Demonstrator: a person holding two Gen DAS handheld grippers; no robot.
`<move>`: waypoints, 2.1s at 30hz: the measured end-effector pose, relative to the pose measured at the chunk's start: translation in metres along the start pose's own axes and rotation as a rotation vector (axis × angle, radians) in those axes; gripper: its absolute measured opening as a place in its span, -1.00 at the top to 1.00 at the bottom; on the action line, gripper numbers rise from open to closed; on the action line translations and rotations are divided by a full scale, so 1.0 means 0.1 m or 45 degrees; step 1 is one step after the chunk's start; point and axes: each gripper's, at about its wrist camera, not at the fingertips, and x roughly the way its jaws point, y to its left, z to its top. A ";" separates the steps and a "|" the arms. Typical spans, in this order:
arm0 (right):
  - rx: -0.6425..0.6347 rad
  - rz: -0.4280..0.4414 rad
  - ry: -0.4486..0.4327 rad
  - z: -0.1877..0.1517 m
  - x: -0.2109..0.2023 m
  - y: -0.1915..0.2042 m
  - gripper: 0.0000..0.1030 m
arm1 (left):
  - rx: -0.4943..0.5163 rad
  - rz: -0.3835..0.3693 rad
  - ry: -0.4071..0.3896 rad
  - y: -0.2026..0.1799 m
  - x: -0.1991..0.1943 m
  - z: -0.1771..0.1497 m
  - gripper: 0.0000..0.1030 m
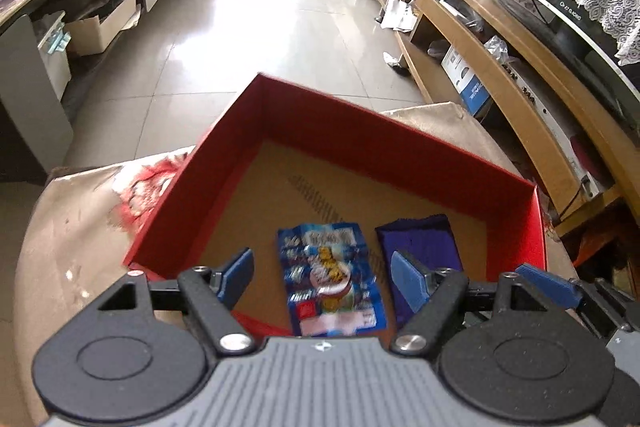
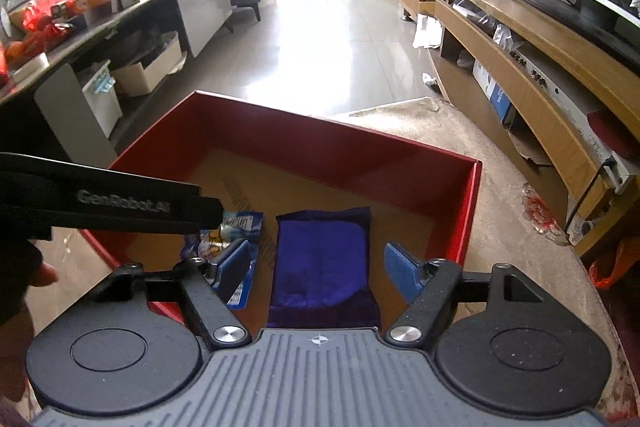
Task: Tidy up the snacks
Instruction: 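Lower both packets into the red box and open both tools, then move both tools back to the table and grasp the white noodle-snack packet with the left tool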
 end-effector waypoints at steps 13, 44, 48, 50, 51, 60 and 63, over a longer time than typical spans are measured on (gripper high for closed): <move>-0.016 0.046 -0.038 -0.15 -0.34 0.14 -0.59 | -0.057 -0.023 -0.009 0.30 -0.44 -0.38 -0.52; 0.004 0.115 0.153 -0.86 -0.70 0.34 -0.64 | 0.155 0.103 0.195 0.32 -0.12 -1.07 -0.69; 0.003 0.106 0.171 -0.89 -0.70 0.31 -0.64 | 0.145 0.095 0.180 0.34 -0.09 -1.07 -0.61; 0.010 0.098 0.181 -0.90 -0.69 0.29 -0.64 | 0.164 0.096 0.184 0.33 -0.16 -1.12 -0.38; 0.014 0.097 0.182 -0.91 -0.70 0.28 -0.64 | 0.181 0.109 0.179 0.32 -0.20 -1.15 -0.24; -0.008 0.119 0.156 -0.92 -0.79 0.32 -0.59 | 0.163 0.032 0.207 0.39 -0.48 -1.42 0.04; -0.004 0.118 0.159 -0.94 -0.81 0.32 -0.59 | 0.136 0.007 0.224 0.44 -0.57 -1.50 0.04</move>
